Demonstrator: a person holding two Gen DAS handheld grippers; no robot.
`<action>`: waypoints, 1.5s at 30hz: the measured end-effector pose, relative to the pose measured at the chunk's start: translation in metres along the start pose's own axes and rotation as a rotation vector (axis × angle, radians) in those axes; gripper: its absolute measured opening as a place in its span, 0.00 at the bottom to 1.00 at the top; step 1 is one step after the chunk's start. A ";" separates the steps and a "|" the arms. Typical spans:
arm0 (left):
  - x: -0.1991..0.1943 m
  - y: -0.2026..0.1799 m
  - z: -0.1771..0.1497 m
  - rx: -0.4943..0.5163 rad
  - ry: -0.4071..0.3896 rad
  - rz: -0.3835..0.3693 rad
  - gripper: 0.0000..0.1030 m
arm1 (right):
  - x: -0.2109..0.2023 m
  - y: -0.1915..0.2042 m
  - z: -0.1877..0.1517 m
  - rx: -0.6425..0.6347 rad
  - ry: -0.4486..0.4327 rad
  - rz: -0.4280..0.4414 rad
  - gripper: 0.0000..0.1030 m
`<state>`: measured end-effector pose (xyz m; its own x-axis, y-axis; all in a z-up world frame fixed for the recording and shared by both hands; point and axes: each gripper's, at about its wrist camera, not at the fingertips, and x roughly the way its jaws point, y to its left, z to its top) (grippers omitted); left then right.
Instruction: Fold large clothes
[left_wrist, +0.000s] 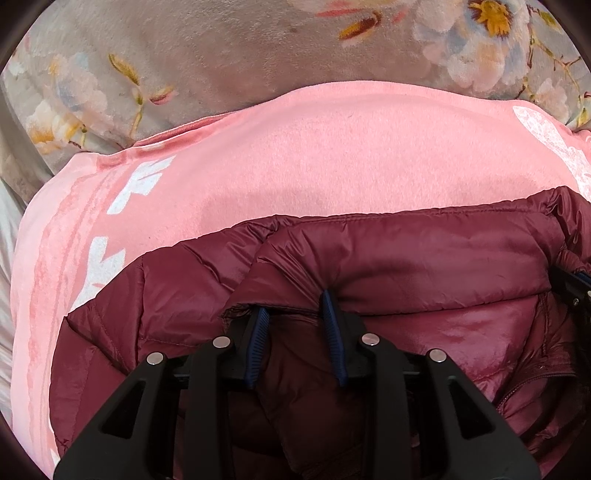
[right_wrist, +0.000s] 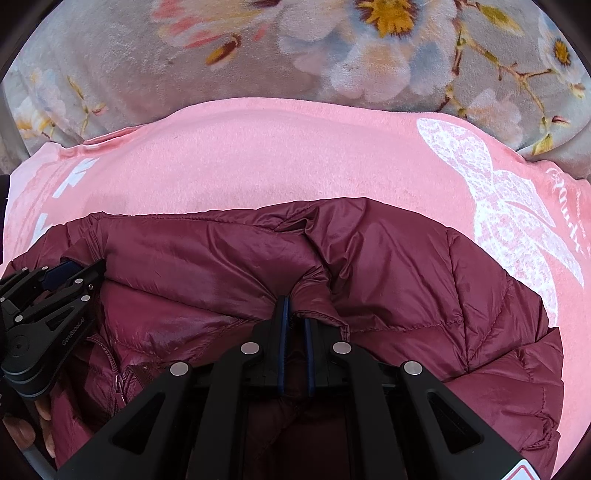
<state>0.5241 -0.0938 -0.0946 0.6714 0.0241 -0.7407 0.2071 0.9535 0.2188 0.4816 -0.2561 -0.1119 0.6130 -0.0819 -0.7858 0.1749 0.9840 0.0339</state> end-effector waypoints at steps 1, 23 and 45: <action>0.000 0.000 0.000 0.000 0.000 0.001 0.28 | 0.000 0.000 0.000 0.002 0.000 0.002 0.06; -0.205 0.095 -0.187 -0.046 -0.042 -0.208 0.91 | -0.246 -0.124 -0.215 0.181 -0.032 0.203 0.58; -0.245 0.203 -0.354 -0.568 0.150 -0.421 0.29 | -0.300 -0.163 -0.371 0.470 -0.029 0.259 0.31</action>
<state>0.1498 0.2001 -0.0932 0.5026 -0.3780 -0.7775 -0.0023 0.8988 -0.4384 -0.0173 -0.3337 -0.1109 0.7020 0.1431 -0.6976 0.3373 0.7960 0.5026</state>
